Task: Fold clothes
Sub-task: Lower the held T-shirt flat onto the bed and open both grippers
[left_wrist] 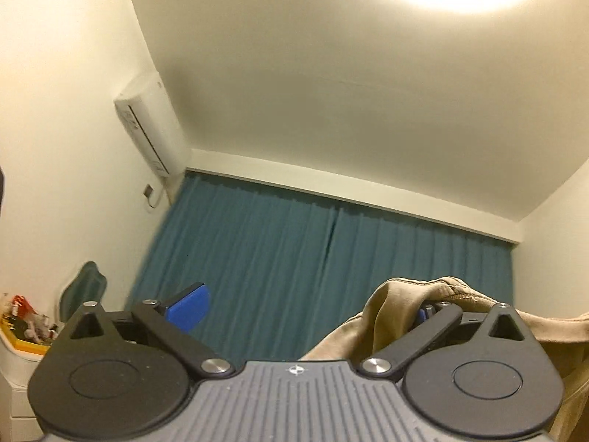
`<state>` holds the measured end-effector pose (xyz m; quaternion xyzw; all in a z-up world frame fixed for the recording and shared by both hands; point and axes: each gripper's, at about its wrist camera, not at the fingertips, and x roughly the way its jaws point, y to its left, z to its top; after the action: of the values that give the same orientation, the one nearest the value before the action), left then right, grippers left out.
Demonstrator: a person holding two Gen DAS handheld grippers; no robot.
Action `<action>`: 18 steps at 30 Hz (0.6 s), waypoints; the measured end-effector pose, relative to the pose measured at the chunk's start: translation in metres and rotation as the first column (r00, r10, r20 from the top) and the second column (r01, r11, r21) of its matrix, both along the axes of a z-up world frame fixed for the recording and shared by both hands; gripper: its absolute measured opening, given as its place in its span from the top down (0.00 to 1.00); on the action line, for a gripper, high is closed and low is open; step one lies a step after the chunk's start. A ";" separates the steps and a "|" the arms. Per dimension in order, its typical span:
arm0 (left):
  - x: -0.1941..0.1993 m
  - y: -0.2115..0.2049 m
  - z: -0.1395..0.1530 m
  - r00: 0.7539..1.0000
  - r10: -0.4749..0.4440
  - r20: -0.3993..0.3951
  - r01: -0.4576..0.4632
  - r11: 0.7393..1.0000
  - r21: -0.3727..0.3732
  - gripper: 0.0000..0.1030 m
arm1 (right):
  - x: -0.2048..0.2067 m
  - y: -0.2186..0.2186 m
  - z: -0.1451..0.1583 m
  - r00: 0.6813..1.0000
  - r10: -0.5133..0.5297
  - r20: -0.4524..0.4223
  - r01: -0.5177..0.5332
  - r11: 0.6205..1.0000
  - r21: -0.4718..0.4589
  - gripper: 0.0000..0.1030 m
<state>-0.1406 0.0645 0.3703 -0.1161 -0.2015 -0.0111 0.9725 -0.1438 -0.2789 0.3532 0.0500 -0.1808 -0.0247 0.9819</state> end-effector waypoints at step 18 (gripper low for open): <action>0.308 -0.045 -0.201 0.847 -0.023 -0.531 0.048 0.998 0.033 0.00 | 0.268 -0.012 -0.184 0.844 -0.017 -0.535 0.026 1.000 0.010 0.20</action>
<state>0.1677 0.0194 0.1689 -0.0964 0.0769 -0.0012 0.9924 0.1241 -0.2905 0.1696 0.0472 0.0997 -0.0502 0.9926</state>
